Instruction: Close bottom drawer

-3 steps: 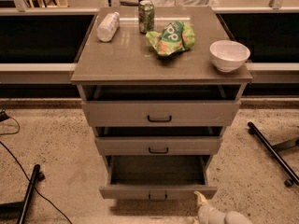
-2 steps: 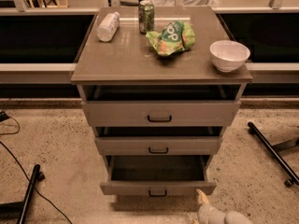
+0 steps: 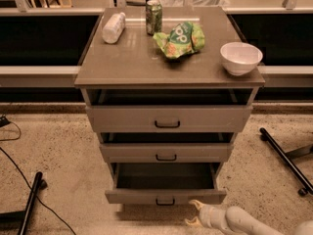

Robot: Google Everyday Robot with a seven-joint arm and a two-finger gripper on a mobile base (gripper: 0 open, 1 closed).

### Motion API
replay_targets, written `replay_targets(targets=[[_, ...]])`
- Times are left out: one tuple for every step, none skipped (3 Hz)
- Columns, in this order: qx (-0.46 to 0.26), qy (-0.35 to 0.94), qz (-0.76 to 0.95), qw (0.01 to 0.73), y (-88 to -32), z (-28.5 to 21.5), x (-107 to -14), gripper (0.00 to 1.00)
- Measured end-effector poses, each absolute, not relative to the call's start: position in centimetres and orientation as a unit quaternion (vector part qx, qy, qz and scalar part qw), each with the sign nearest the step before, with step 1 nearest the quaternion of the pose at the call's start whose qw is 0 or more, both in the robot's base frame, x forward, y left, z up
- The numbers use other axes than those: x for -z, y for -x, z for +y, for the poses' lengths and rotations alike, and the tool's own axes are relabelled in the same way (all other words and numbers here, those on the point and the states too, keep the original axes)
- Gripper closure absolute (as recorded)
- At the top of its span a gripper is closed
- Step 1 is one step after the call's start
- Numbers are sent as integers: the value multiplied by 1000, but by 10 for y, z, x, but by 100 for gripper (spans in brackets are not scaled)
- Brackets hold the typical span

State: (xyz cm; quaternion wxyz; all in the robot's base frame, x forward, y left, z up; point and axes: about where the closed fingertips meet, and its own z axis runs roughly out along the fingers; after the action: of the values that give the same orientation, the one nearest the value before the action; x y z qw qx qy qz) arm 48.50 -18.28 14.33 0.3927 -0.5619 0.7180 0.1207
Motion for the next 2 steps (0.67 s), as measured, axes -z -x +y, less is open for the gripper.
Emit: replay_targets(targets=[[-137,577,705,390,-507,-168,-132,65],[-141,572,696,411,-524,-159,-118,88]])
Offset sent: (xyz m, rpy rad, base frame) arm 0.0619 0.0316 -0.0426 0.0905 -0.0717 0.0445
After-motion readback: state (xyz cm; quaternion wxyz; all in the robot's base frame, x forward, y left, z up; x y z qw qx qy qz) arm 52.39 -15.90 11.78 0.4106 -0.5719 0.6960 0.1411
